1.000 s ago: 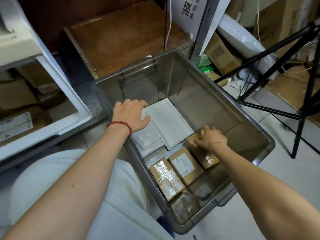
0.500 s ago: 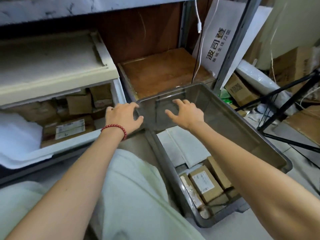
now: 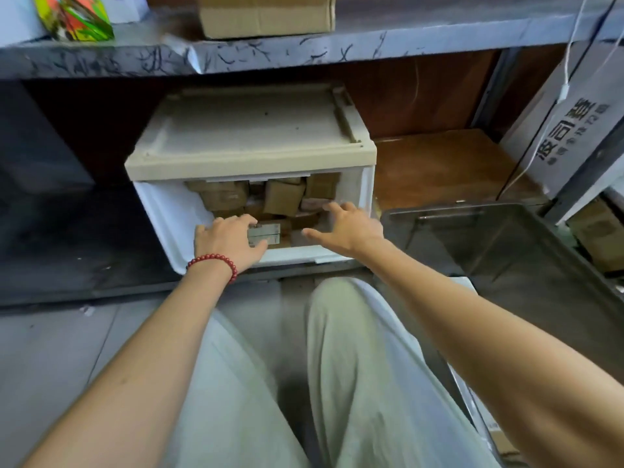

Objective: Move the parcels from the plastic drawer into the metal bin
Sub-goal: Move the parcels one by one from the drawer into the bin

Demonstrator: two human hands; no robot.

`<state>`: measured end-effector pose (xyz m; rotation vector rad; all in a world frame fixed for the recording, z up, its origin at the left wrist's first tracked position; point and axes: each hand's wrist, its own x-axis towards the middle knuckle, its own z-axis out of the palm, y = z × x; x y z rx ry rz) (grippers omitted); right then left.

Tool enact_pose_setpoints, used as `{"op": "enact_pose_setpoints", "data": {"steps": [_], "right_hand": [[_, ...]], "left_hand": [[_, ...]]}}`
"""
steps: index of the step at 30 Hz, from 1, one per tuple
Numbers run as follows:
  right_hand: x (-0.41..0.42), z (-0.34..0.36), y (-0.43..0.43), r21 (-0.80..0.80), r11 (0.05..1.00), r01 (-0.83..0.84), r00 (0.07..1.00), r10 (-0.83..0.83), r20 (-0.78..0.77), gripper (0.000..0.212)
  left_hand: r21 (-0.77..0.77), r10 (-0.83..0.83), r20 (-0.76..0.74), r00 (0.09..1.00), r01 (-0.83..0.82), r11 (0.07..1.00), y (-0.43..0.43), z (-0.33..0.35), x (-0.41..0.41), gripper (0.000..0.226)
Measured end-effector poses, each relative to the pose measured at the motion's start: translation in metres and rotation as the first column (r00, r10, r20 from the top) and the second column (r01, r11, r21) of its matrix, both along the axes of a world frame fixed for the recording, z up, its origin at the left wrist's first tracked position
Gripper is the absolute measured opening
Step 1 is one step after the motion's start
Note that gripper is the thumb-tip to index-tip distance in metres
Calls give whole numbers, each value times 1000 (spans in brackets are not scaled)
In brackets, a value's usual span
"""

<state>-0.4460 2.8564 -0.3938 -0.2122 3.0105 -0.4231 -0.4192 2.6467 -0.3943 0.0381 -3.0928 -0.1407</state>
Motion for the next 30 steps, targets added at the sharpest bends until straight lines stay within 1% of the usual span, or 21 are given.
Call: {"op": "enact_pose_setpoints", "data": {"steps": [6, 9, 11, 14, 16, 19, 22, 26, 30], "right_hand": [[-18, -20, -53, 2, 1000, -26, 990, 26, 142, 85], [-29, -36, -67, 35, 999, -26, 985, 20, 171, 86], [-41, -48, -68, 56, 998, -4, 976, -8, 220, 85], [-62, -65, -67, 67, 997, 25, 963, -42, 265, 84], [-74, -78, -72, 86, 996, 13, 960, -37, 278, 85], [-93, -98, -86, 104, 994, -39, 957, 7, 290, 85], [-113, -116, -99, 94, 993, -76, 962, 48, 270, 81], [-141, -140, -107, 50, 998, -45, 950, 27, 312, 79], [-160, -167, -111, 40, 999, 11, 929, -25, 369, 87]], "left_hand": [[45, 140, 117, 983, -146, 988, -45, -25, 0, 53], [86, 154, 117, 981, -165, 983, -54, -37, -11, 55], [105, 159, 110, 981, -170, 980, -58, -44, -23, 56], [141, 184, 149, 971, -206, 968, -65, -59, -46, 61], [161, 202, 182, 962, -231, 959, -70, -73, -60, 63], [146, 221, 252, 942, -263, 954, -79, -93, -78, 67], [145, 254, 301, 919, -307, 941, -86, -112, -96, 67], [165, 273, 336, 901, -342, 925, -92, -136, -123, 70], [95, 314, 381, 869, -375, 922, -95, -162, -144, 80]]}}
